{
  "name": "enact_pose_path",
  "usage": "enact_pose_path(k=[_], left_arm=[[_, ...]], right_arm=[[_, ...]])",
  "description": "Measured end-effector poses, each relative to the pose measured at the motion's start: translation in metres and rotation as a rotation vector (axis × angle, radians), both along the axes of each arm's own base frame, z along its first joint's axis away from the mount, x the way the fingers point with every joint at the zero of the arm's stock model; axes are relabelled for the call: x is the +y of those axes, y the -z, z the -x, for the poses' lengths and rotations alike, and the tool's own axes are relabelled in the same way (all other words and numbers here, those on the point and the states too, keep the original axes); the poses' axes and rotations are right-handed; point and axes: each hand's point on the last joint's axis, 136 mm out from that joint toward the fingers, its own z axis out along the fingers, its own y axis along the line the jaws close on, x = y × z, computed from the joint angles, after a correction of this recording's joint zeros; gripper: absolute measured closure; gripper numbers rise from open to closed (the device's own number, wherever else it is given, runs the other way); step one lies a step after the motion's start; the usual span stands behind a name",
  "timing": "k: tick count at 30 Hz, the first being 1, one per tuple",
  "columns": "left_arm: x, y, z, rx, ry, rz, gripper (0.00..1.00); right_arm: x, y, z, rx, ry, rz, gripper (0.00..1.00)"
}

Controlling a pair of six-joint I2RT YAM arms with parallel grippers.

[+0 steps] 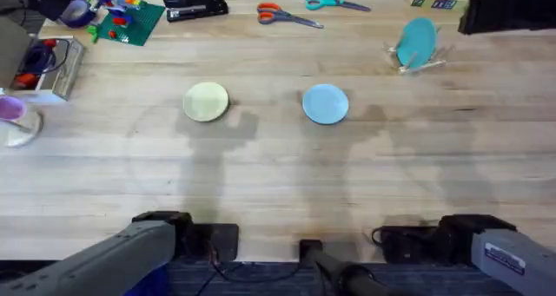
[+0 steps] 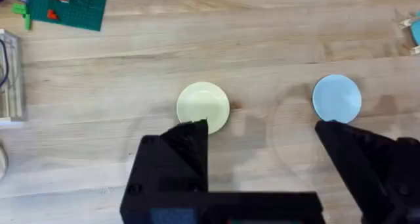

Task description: Pick up the plates from the table one by one and place each into a slot on the dish rack.

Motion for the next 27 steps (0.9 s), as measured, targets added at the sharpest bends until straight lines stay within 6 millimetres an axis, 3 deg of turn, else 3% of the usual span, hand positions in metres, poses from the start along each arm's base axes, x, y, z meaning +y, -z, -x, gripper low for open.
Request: enact_pose_path(k=[8, 9, 14, 15, 27], left_arm=[[-0.003, 0.007, -0.003, 0.032, 0.010, 0.012, 0.011], [-0.003, 0.007, -0.003, 0.032, 0.013, 0.013, 0.080], [-0.005, 0.007, -0.002, 0.038, 0.020, 0.024, 0.861], [-0.006, 0.008, -0.001, 0.042, 0.028, 0.026, 0.928], [-0.035, 0.010, 0.014, 0.100, 0.119, 0.170, 0.961]], right_arm=[[0.000, 0.000, -0.003, -0.003, 0.000, 0.000, 0.006], [0.000, 0.000, -0.003, -0.002, 0.000, 0.000, 0.006], [0.000, 0.000, -0.003, -0.002, 0.000, 0.000, 0.006], [0.000, 0.001, -0.002, 0.001, 0.000, 0.000, 0.006], [0.000, 0.001, -0.001, 0.005, 0.000, 0.000, 0.006]])
